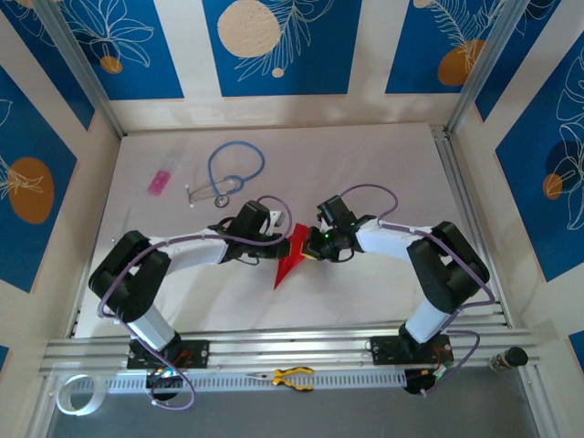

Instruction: Fold a paper plane with a square sheet of paper (pick it up from the middle)

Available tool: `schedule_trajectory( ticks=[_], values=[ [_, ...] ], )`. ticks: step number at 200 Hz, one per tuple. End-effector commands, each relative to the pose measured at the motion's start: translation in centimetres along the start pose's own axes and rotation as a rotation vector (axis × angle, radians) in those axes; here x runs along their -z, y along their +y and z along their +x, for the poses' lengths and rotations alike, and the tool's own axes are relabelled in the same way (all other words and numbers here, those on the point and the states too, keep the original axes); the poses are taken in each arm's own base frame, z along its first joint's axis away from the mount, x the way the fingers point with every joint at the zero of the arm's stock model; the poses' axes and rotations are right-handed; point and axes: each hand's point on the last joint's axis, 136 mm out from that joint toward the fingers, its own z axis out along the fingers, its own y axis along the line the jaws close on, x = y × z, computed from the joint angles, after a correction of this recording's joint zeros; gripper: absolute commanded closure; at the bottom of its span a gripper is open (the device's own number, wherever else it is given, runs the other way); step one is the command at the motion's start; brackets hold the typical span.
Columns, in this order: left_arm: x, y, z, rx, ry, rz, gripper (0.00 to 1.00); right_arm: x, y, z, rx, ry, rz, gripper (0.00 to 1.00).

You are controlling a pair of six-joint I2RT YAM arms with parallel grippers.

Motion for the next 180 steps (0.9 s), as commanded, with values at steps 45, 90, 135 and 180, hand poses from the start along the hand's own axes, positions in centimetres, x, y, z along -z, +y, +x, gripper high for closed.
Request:
schedule_trajectory(
  ticks=[45, 90, 135, 180],
  values=[
    [1.7, -0.8, 0.6, -0.053, 0.006, 0.007, 0.58, 0.5, 1.1, -0.2, 0.004, 0.011, -0.048, 0.98],
    [2.2, 0.1, 1.8, -0.051, 0.008, -0.018, 0.48, 0.4, 1.2, -0.1, 0.005, 0.017, -0.048, 0.98],
    [1.8, -0.5, 2.5, -0.049, 0.046, 0.030, 0.48, 0.3, 1.3, -0.2, 0.004, 0.019, -0.048, 0.98],
    [1.8, -0.6, 2.6, -0.034, 0.048, 0.041, 0.56, 0.3, 1.4, -0.2, 0.003, 0.019, -0.047, 0.98]
  ],
)
